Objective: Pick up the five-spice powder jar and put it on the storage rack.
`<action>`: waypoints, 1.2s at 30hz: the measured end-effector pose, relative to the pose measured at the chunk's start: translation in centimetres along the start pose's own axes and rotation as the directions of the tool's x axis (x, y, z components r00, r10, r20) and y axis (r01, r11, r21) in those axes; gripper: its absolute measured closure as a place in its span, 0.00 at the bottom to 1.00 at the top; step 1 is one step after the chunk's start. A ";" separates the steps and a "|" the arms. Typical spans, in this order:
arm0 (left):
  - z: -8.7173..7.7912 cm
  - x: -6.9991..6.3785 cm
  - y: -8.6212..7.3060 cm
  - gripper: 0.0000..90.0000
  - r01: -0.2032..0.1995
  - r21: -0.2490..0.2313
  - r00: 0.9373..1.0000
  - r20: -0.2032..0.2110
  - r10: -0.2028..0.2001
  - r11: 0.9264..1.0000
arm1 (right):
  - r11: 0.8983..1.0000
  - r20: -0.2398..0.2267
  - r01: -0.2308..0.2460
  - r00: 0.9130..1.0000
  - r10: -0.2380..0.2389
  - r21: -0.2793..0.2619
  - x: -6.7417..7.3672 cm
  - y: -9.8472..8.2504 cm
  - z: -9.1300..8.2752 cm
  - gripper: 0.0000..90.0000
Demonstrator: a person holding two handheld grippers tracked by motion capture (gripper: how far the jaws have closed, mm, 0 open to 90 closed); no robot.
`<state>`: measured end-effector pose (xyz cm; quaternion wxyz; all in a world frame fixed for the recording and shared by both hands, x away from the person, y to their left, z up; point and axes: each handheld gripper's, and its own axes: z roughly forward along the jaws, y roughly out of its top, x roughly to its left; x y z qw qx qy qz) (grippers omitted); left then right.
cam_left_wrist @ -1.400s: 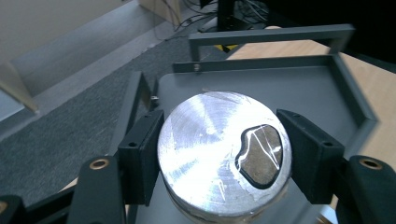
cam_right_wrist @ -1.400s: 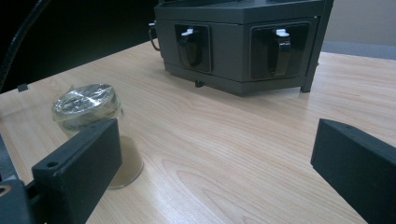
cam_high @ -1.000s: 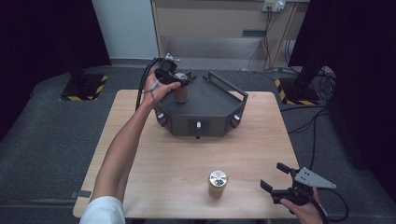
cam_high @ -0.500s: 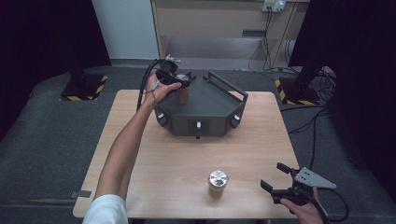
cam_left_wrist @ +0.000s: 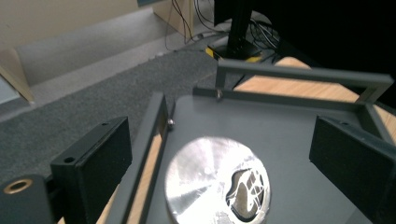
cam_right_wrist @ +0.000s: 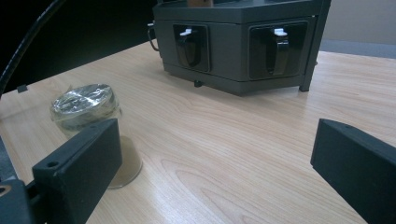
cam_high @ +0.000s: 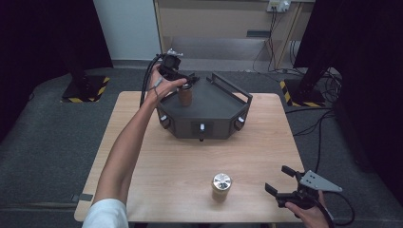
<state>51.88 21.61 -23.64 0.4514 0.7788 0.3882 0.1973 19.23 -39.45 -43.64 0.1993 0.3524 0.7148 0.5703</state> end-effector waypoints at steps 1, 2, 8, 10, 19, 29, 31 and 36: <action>-0.3 0.0 0.0 0.05 0.009 -0.018 1.000 0.004 -0.009 1.000 | 1.000 0.000 0.001 1.000 -0.001 0.000 0.0 0.0 0.0 0.03; -0.7 0.0 0.1 0.04 0.018 -0.032 1.000 0.009 -0.018 0.999 | 1.000 0.000 0.001 1.000 -0.001 -0.001 0.0 0.0 0.0 0.03; -2.5 0.0 0.4 0.04 0.036 -0.075 0.999 0.032 -0.034 0.997 | 1.000 -0.004 0.005 1.000 -0.005 -0.001 0.0 0.0 0.0 0.03; -3.1 0.1 0.5 0.04 0.033 -0.075 0.998 0.047 -0.030 0.997 | 1.000 -0.005 0.007 1.000 -0.007 -0.001 0.0 0.0 0.1 0.03; -4.9 0.1 -0.3 0.04 0.027 -0.113 0.996 0.091 -0.017 0.993 | 1.000 -0.006 0.008 1.000 -0.008 -0.003 0.1 0.0 0.0 0.03; -9.3 0.3 -2.2 0.05 -0.009 -0.194 0.985 0.168 0.042 0.981 | 1.000 -0.007 0.012 1.000 -0.012 0.000 0.1 0.1 0.1 0.03; -10.0 0.2 -2.5 0.05 -0.027 -0.201 0.983 0.175 0.062 0.979 | 1.000 -0.007 0.013 1.000 -0.013 0.001 0.1 0.1 0.1 0.03; -11.9 -0.4 -3.5 0.05 -0.064 -0.220 0.975 0.192 0.108 0.973 | 1.000 -0.004 0.014 1.000 -0.014 0.001 0.2 0.1 0.1 0.03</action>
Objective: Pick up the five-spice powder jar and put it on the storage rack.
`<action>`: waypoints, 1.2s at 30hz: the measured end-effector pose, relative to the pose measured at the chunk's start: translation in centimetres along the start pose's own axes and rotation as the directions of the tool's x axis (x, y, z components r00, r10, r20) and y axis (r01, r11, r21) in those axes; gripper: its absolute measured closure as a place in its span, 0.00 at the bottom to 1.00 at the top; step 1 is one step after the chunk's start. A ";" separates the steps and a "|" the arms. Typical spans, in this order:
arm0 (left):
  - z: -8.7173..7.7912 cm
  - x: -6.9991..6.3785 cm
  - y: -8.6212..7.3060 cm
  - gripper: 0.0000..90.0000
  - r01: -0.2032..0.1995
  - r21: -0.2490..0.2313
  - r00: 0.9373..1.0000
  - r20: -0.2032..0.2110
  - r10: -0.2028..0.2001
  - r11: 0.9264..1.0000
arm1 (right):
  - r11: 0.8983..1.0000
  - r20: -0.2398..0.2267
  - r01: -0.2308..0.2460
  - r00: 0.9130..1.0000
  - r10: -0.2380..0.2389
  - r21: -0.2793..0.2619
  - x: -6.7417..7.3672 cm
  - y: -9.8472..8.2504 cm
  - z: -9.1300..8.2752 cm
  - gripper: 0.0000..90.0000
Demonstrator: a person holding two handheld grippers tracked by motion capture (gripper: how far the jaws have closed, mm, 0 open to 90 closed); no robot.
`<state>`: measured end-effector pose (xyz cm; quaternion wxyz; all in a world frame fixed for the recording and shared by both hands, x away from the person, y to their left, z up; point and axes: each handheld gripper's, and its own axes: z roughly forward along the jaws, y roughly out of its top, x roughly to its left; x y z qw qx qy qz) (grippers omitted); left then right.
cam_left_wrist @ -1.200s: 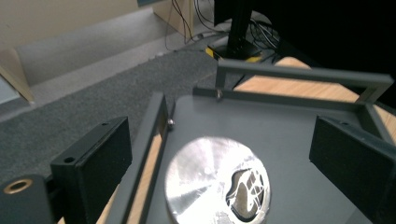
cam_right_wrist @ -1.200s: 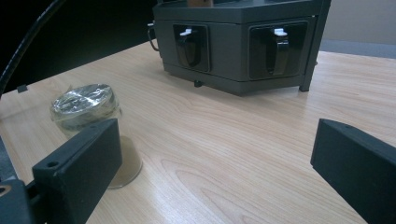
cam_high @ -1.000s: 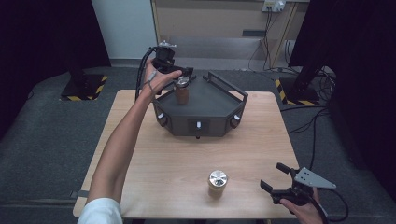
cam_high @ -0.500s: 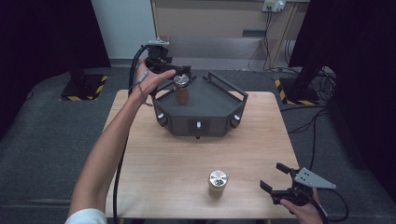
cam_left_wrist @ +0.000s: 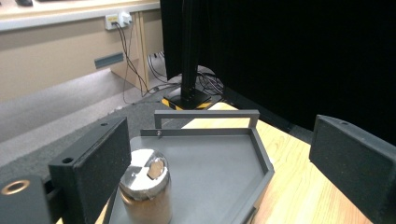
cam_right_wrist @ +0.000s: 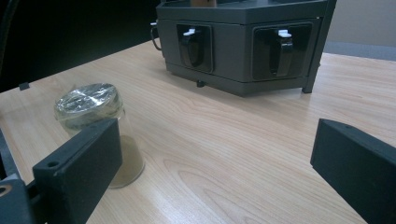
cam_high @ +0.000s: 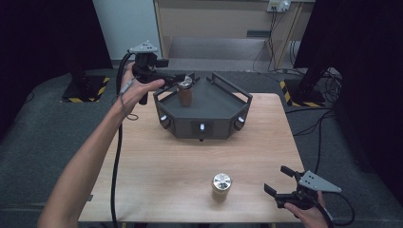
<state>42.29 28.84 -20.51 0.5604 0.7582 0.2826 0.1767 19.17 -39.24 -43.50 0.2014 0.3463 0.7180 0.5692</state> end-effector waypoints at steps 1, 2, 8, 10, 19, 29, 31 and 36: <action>-0.3 -0.3 -0.1 0.05 -0.015 0.005 1.000 -0.001 0.015 1.000 | 1.000 0.000 0.001 1.000 -0.001 0.001 0.0 0.0 0.0 0.03; -0.7 -0.8 -0.2 0.05 -0.033 0.018 0.999 -0.006 0.033 0.999 | 1.000 0.000 0.001 1.000 -0.001 0.001 0.0 0.0 0.0 0.03; -2.6 -2.2 -2.1 0.05 -0.068 0.052 0.997 0.041 0.066 0.996 | 1.000 -0.002 0.000 1.000 0.000 0.001 -0.1 0.0 0.0 0.03; -3.0 -2.5 -2.7 0.05 -0.073 0.067 0.996 0.063 0.068 0.995 | 1.000 -0.003 0.002 1.000 -0.002 0.002 0.0 0.0 0.0 0.03; -5.2 -4.5 -5.7 0.05 -0.107 0.098 0.990 0.100 0.097 0.989 | 1.000 -0.005 0.009 1.000 -0.009 0.008 0.0 0.1 0.1 0.03; -7.6 -5.8 -10.9 0.05 -0.065 0.084 0.995 0.086 0.058 0.994 | 1.000 -0.006 0.010 1.000 -0.010 0.011 0.1 0.2 0.2 0.03; -7.9 -6.3 -11.7 0.05 -0.072 0.092 0.995 0.078 0.065 0.993 | 1.000 -0.005 0.008 1.000 -0.008 0.010 0.1 0.1 0.2 0.03; -8.4 -7.8 -13.9 0.06 -0.082 0.123 0.996 0.037 0.078 0.989 | 1.000 -0.003 0.008 1.000 -0.008 0.011 0.1 0.2 0.2 0.03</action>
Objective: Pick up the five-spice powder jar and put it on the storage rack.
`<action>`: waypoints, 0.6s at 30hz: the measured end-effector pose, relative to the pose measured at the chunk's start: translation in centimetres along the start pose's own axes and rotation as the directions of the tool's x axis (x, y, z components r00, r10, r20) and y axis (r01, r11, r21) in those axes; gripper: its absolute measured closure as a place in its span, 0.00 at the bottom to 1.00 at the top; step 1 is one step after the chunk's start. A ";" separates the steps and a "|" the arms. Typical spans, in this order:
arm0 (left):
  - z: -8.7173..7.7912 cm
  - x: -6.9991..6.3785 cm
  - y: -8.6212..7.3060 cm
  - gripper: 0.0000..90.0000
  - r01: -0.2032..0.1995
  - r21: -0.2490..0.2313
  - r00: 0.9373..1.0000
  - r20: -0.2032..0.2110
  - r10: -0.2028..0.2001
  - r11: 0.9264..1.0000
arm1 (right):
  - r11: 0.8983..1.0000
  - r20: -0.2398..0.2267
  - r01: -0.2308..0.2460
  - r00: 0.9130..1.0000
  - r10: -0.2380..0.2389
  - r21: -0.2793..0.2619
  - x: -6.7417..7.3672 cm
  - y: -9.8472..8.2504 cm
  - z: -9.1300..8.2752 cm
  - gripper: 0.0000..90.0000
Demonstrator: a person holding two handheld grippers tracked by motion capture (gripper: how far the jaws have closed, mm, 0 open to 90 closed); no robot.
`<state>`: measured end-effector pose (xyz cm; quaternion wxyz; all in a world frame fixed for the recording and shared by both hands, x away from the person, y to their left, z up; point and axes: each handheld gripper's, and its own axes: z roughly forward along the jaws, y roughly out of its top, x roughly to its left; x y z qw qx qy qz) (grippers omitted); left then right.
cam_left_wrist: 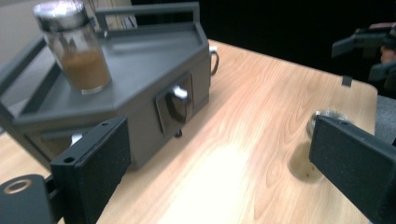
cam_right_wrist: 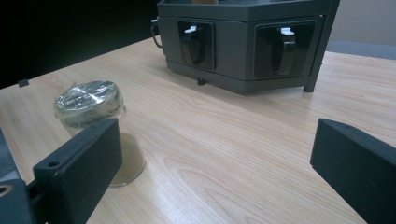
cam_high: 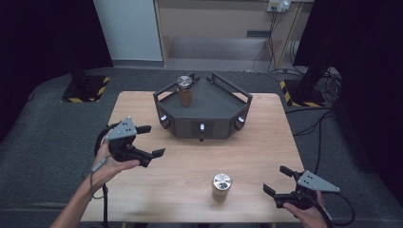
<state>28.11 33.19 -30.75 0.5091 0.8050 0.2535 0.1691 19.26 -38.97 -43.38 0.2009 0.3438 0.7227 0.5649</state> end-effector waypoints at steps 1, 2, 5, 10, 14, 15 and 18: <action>0.0 -0.3 -0.4 0.06 -0.002 0.008 1.000 -0.009 0.002 1.000 | 1.000 0.000 0.001 1.000 -0.001 0.000 0.0 0.0 0.0 0.03; -0.1 -0.6 -1.0 0.06 0.002 0.011 1.000 -0.016 -0.001 1.000 | 1.000 0.000 0.001 1.000 -0.001 0.000 0.0 0.0 0.0 0.03; -0.1 -1.1 -2.5 0.06 0.017 0.020 0.999 -0.032 -0.017 1.000 | 1.000 0.000 0.001 1.000 -0.001 0.000 0.0 0.0 0.0 0.03; -0.7 -1.8 -5.2 0.06 0.065 0.001 0.995 -0.074 -0.065 0.998 | 1.000 0.001 0.001 1.000 -0.001 0.000 0.1 0.0 0.0 0.03; -1.1 -2.7 -6.6 0.06 0.073 0.015 0.990 -0.125 -0.071 0.997 | 1.000 0.000 0.002 1.000 -0.002 0.000 0.0 0.0 0.0 0.03; -1.2 -2.9 -7.0 0.06 0.077 0.013 0.988 -0.136 -0.074 0.997 | 1.000 -0.001 0.003 1.000 -0.003 0.000 0.0 0.0 0.0 0.03; -1.2 -3.4 -8.1 0.06 0.096 0.016 0.984 -0.150 -0.093 0.995 | 1.000 -0.001 0.003 1.000 -0.003 0.000 0.1 0.0 0.0 0.03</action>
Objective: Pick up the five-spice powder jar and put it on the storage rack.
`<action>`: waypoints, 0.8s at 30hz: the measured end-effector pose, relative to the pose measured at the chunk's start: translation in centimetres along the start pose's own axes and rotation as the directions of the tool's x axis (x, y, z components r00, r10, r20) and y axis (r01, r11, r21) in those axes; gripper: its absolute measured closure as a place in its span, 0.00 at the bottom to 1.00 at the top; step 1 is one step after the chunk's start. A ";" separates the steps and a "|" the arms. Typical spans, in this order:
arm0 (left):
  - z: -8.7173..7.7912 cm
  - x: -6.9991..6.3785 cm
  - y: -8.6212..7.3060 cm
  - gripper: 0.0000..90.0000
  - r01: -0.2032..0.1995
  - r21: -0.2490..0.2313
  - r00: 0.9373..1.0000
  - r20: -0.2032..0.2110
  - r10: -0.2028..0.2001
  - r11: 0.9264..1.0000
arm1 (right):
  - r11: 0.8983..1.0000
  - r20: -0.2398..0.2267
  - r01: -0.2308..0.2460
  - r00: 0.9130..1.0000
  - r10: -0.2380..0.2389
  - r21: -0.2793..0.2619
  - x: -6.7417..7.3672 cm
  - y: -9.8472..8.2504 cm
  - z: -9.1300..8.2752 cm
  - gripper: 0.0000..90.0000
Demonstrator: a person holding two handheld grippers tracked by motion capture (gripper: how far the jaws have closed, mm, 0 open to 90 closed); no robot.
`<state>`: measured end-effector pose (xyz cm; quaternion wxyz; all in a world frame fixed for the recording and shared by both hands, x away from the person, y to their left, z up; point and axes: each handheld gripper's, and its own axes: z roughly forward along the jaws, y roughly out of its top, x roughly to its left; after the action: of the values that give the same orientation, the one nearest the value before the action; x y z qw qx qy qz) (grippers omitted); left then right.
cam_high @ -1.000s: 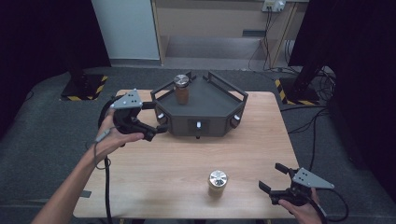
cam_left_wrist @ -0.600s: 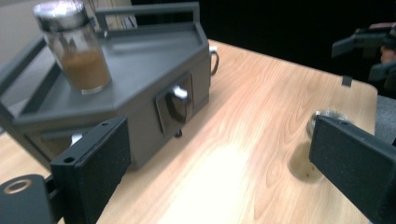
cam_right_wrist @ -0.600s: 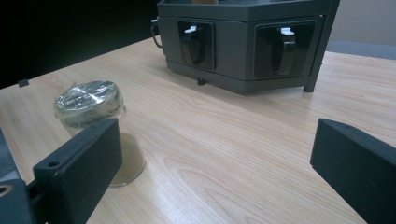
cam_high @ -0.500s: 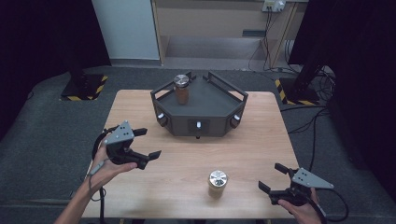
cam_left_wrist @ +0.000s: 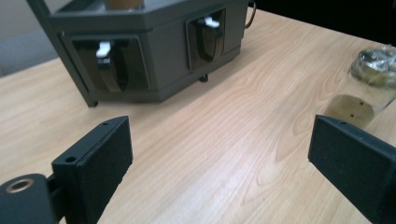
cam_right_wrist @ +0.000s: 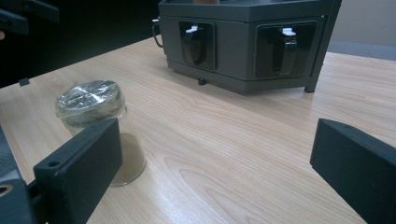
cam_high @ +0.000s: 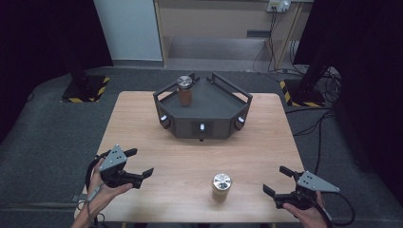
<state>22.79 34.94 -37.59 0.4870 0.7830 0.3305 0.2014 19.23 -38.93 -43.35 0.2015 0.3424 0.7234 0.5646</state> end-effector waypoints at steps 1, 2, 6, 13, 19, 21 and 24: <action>0.0 -0.1 -0.3 0.06 0.007 -0.002 1.000 -0.003 -0.007 1.000 | 1.000 0.000 0.000 1.000 0.000 0.001 0.0 0.0 0.0 0.03; 0.0 -0.2 -0.7 0.06 0.014 -0.007 1.000 -0.003 -0.014 1.000 | 1.000 0.000 0.000 1.000 0.000 0.001 0.0 0.0 0.0 0.03; 0.1 -0.6 -1.5 0.06 0.034 -0.003 0.999 -0.012 -0.034 0.999 | 1.000 0.002 0.001 1.000 -0.001 0.000 0.0 0.0 0.0 0.03; -1.1 -1.0 -2.8 0.07 0.067 -0.010 0.996 -0.056 -0.068 0.998 | 1.000 0.001 0.003 1.000 -0.003 -0.002 0.0 0.0 -0.1 0.03; -1.9 -1.1 -4.0 0.07 0.104 -0.025 0.992 -0.065 -0.105 0.994 | 1.000 0.001 0.003 1.000 -0.003 -0.001 0.0 0.0 0.0 0.03; -2.1 -1.1 -4.4 0.07 0.110 -0.031 0.992 -0.066 -0.112 0.993 | 1.000 0.001 0.003 1.000 -0.003 -0.001 0.0 0.0 -0.1 0.03; -2.5 -1.2 -4.7 0.06 0.115 -0.044 0.990 -0.071 -0.118 0.992 | 1.000 0.002 0.001 1.000 -0.001 0.000 0.0 0.0 0.0 0.03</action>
<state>18.87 37.04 -40.66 0.5006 0.7447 0.3893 0.2080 19.18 -38.93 -43.34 0.2026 0.3424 0.7234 0.5642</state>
